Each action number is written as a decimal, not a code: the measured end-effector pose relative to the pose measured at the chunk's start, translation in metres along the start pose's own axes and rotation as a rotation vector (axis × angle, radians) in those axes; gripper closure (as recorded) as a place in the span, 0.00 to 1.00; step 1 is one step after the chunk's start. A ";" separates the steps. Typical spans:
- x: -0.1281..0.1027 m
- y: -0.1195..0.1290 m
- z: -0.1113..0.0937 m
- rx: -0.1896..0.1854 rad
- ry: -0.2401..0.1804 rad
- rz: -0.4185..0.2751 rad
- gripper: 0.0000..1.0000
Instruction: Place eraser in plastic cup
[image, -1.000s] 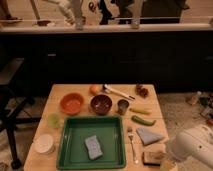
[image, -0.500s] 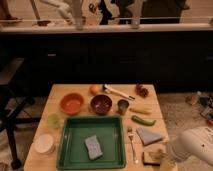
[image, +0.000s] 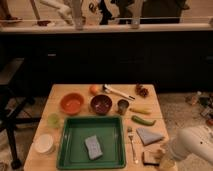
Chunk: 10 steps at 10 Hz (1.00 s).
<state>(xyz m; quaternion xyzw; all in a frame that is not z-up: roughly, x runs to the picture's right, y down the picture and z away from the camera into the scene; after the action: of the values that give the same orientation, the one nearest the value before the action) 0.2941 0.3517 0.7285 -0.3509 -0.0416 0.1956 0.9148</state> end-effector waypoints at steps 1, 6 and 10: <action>0.001 0.001 0.001 -0.009 0.002 -0.005 0.56; 0.001 0.000 0.002 -0.016 0.011 -0.030 1.00; -0.003 0.001 -0.012 0.020 0.029 -0.045 1.00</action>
<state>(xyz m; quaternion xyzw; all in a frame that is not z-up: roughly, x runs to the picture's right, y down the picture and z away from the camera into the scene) 0.2939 0.3440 0.7189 -0.3435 -0.0342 0.1701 0.9230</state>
